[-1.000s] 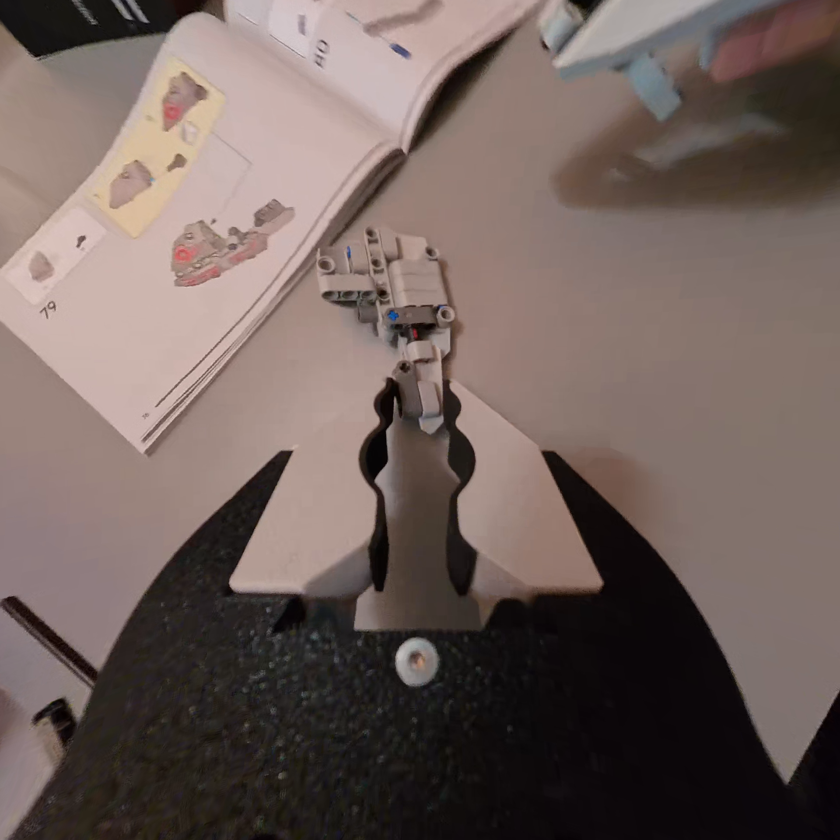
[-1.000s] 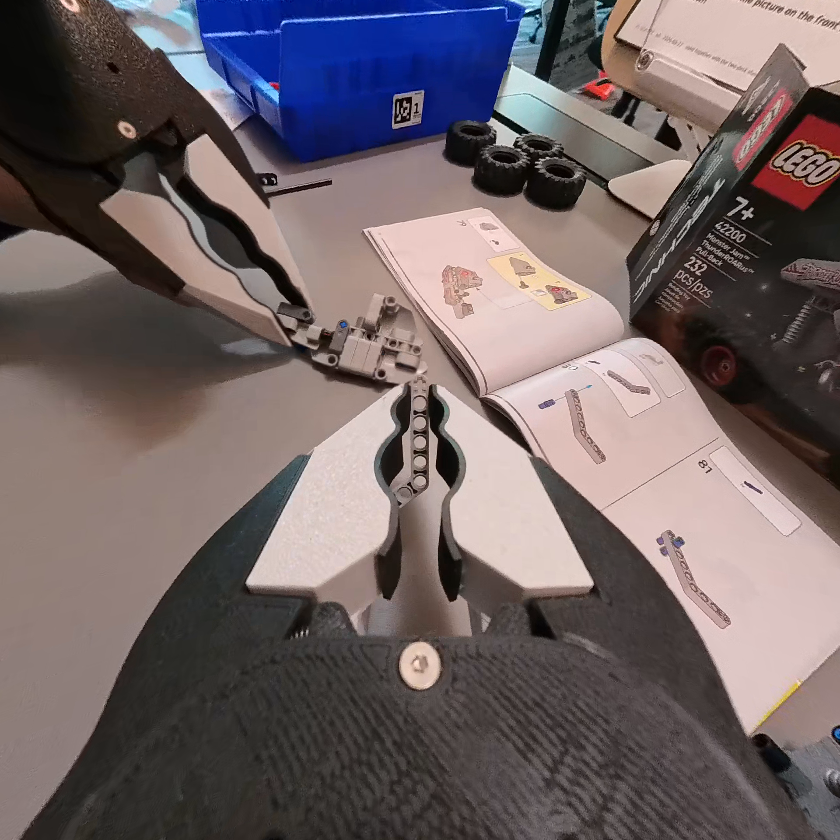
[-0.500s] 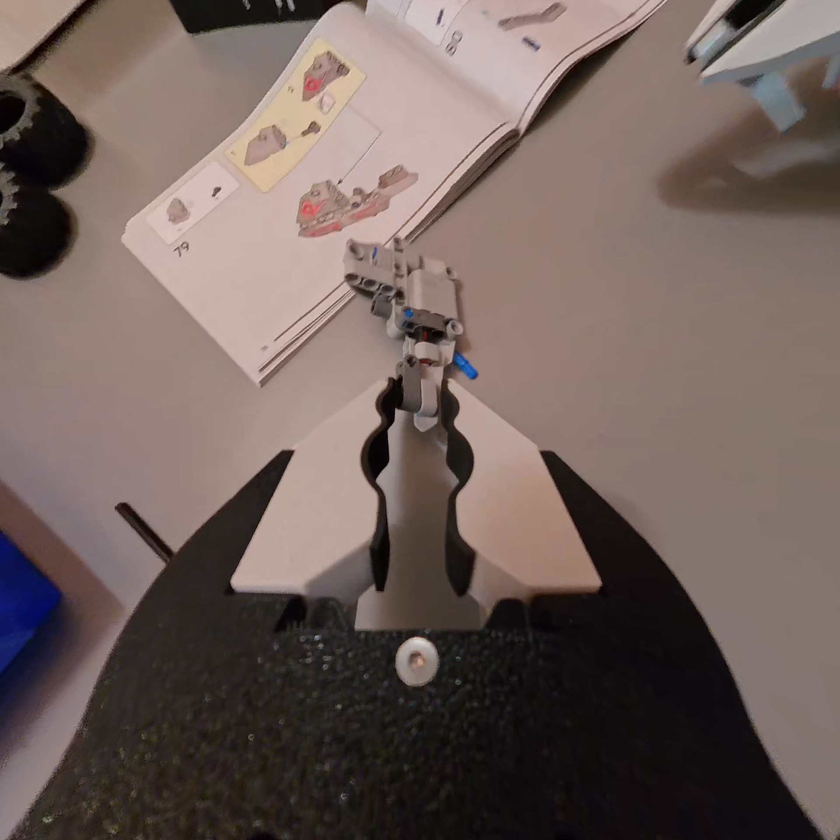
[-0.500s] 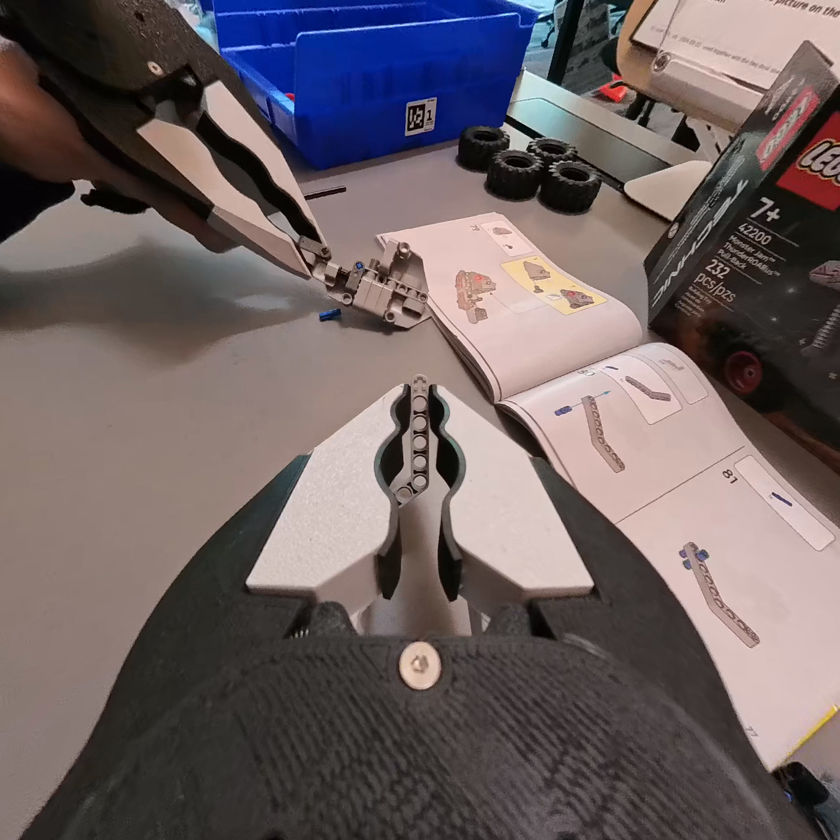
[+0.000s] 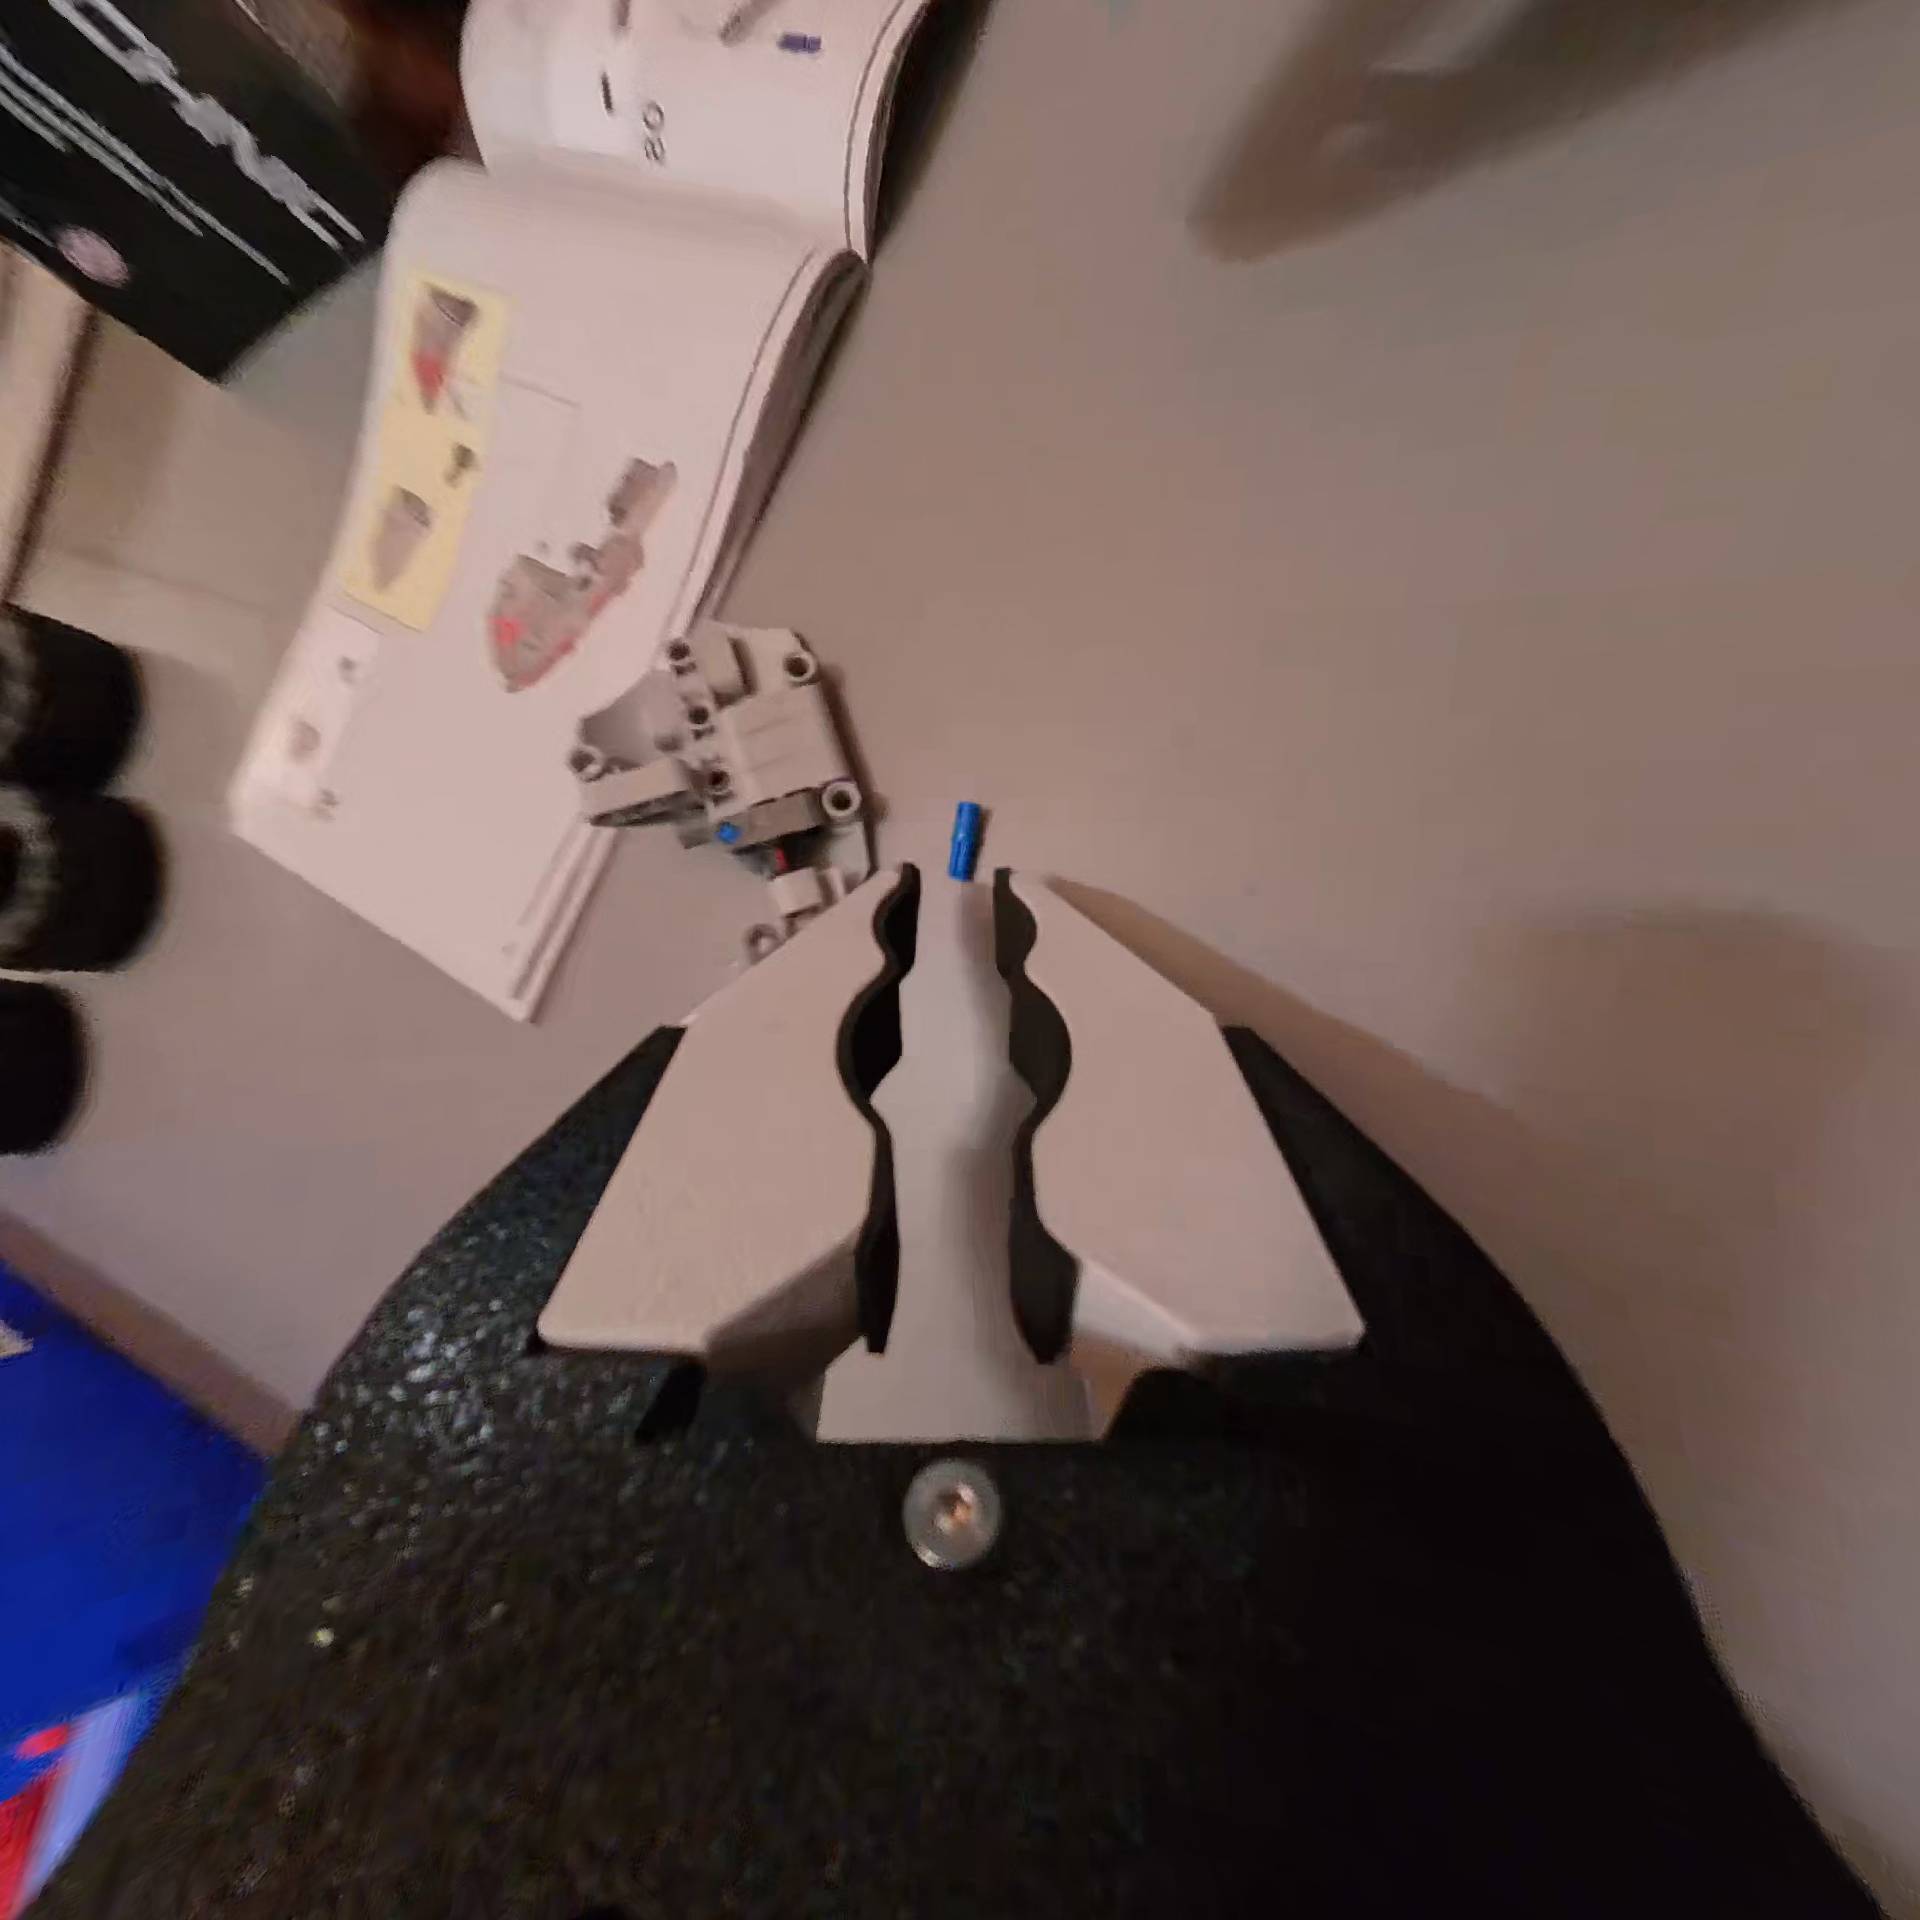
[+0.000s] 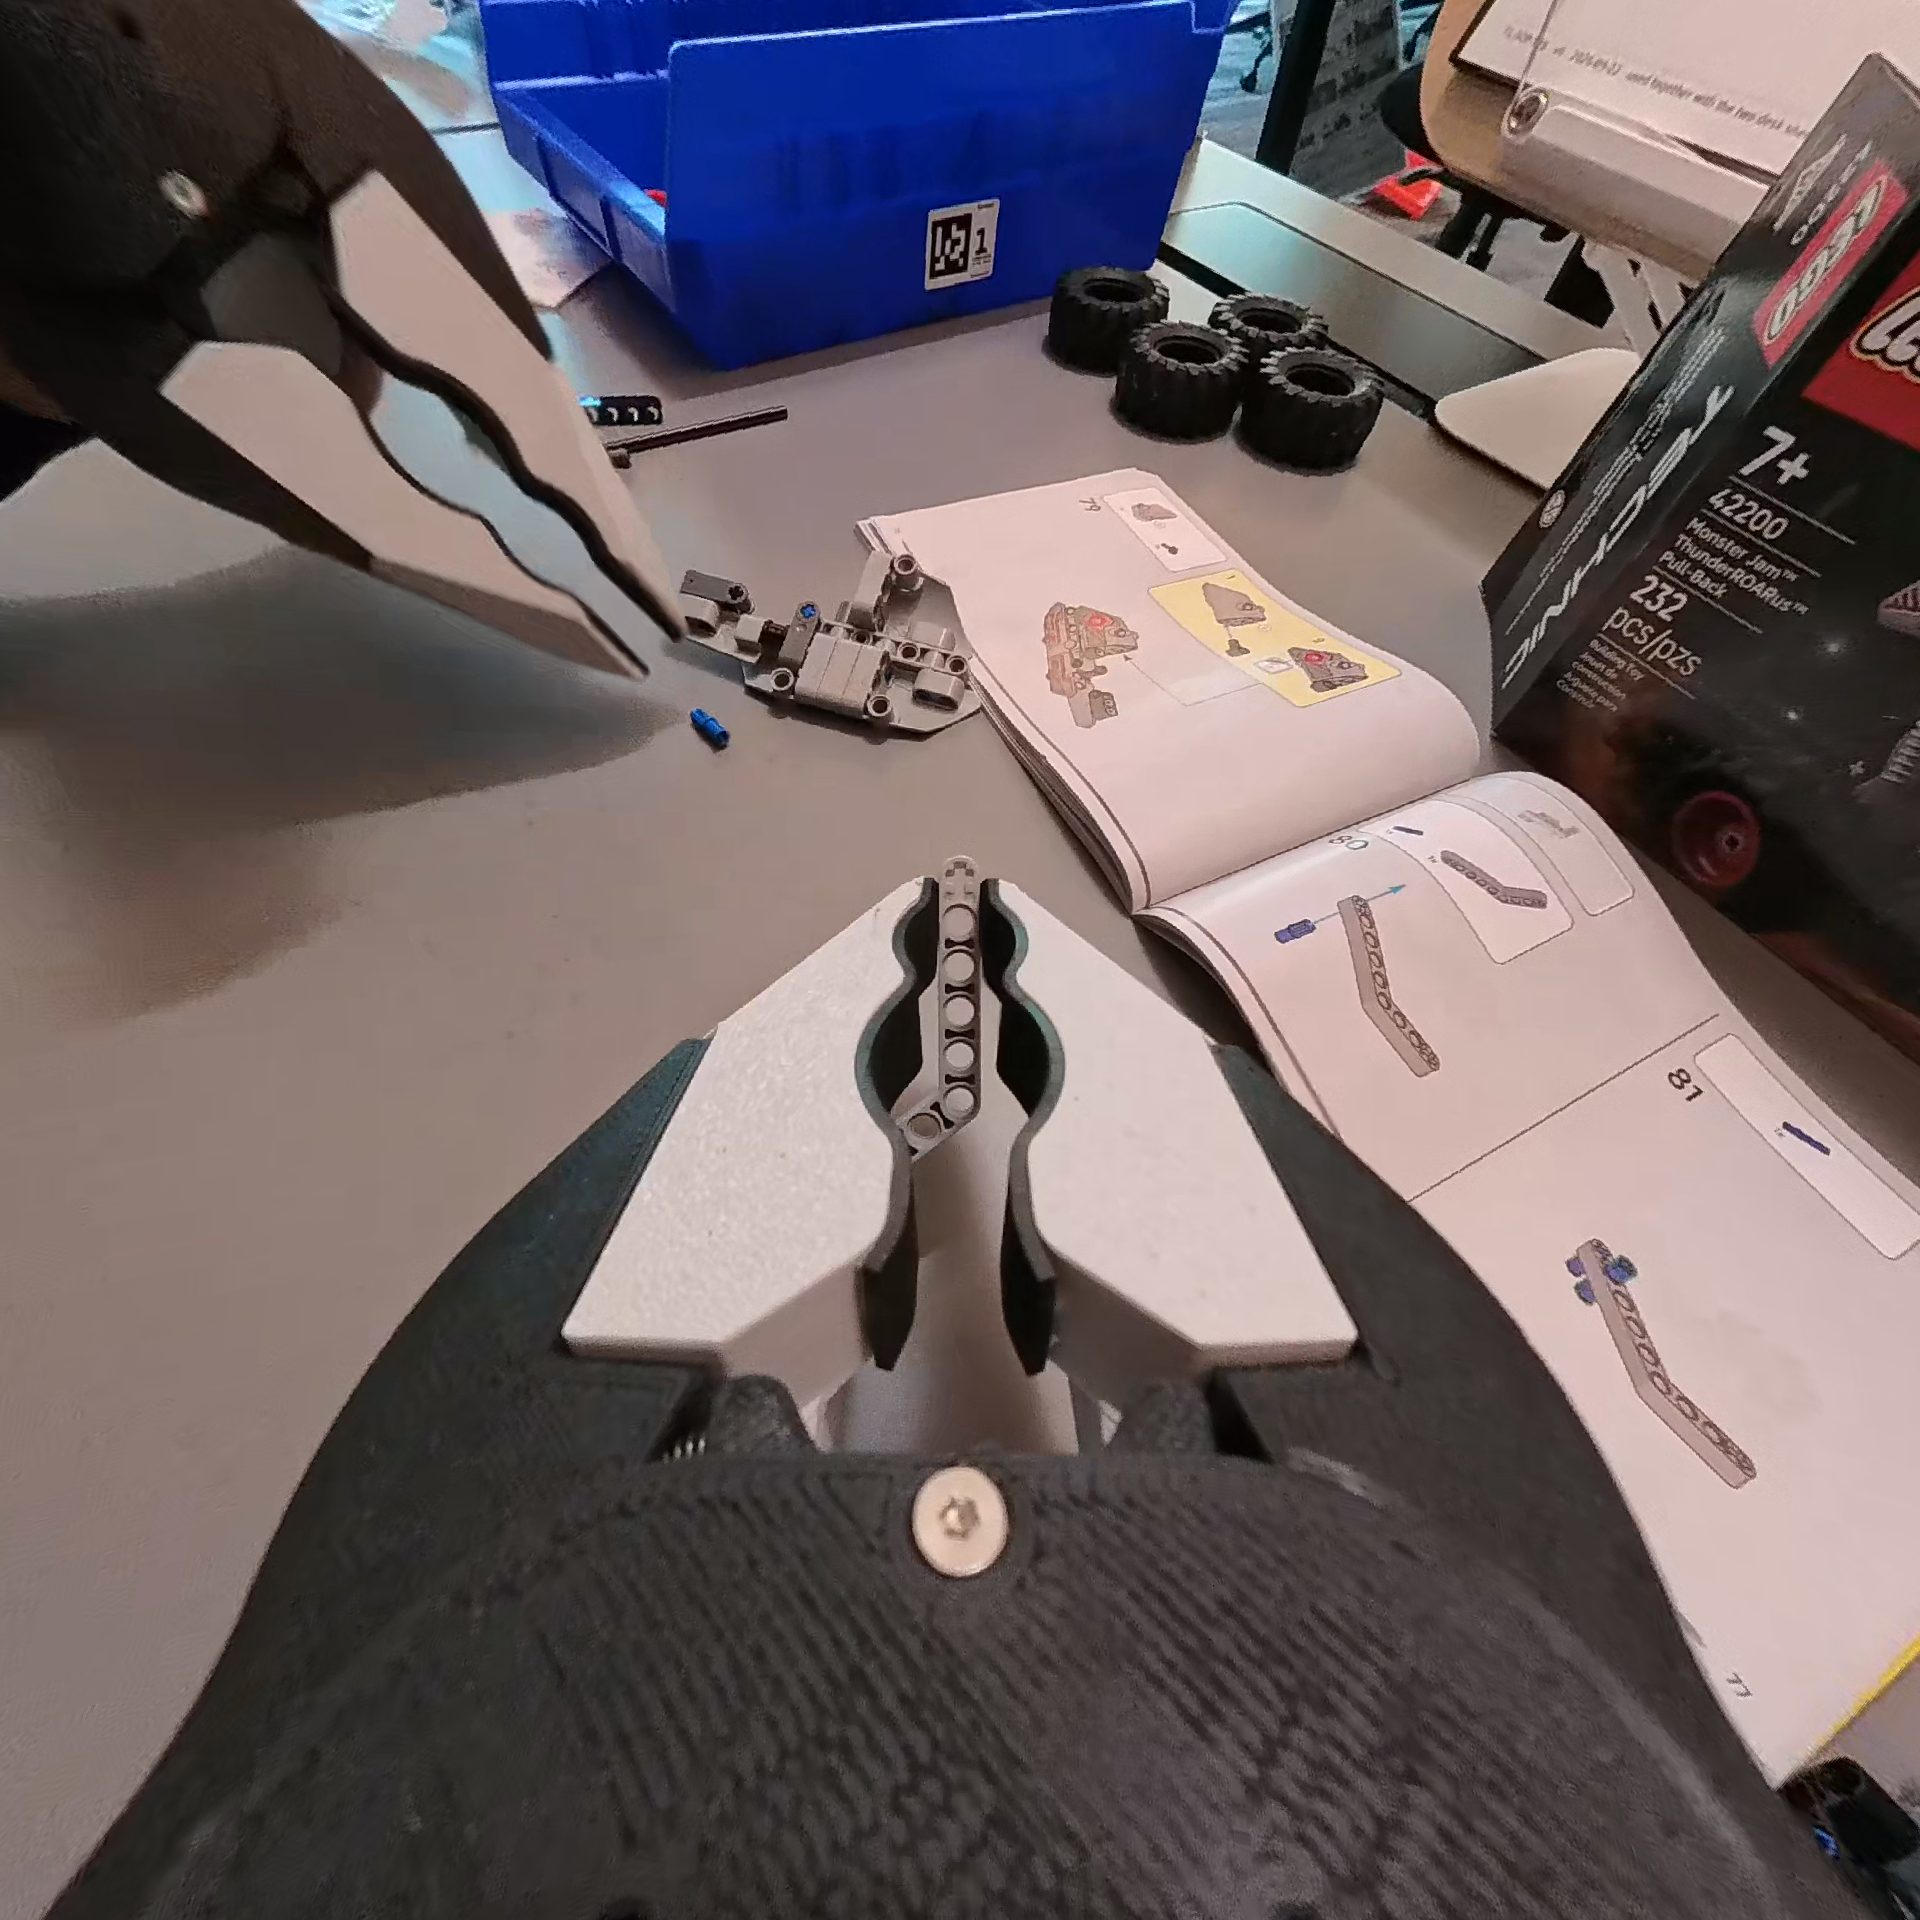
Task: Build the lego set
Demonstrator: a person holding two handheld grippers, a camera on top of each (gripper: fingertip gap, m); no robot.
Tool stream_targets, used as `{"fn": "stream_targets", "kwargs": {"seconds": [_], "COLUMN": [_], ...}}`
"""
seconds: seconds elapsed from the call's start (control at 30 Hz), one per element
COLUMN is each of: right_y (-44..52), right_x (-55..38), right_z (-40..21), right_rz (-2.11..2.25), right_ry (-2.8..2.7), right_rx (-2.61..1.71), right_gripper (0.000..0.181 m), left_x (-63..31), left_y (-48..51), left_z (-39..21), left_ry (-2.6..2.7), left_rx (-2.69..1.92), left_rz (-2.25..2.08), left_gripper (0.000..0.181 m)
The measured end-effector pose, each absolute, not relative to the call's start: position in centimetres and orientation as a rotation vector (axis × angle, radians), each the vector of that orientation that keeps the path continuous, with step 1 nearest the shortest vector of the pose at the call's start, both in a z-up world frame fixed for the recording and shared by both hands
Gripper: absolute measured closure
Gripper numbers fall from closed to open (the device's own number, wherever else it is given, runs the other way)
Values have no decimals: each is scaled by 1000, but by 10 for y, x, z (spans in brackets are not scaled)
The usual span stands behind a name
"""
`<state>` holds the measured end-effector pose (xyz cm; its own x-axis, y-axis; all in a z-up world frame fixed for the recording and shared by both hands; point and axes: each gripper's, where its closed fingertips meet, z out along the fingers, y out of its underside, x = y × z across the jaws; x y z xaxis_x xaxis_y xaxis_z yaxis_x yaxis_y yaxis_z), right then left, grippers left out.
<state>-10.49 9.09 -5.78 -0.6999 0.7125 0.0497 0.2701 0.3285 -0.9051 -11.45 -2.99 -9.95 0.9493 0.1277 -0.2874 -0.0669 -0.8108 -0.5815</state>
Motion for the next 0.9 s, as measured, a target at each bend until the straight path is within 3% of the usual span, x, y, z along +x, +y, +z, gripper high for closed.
{"fn": "stream_targets", "kwargs": {"seconds": [0.27, 0.43, 0.53, 0.9], "right_y": [87, 87, 87, 83], "right_x": [-102, -102, -102, -101], "right_z": [-60, -59, -59, -60], "right_rz": [1335, 1350, 1347, 1376], "right_ry": [-2180, -2176, -2178, -2186], "right_rx": [-842, -844, -843, -846], "right_gripper": [175, 175, 175, 175], "left_x": [-106, -85, -85, -105], "left_y": [-13, -27, -39, -33], "left_z": [-112, -113, -104, -110], "left_ry": [-261, -9, -1, -854], "left_rx": [-2409, -2446, -2420, -2172], "left_rz": [154, 137, 206, 67], "left_gripper": [174, 175, 165, 162]}}
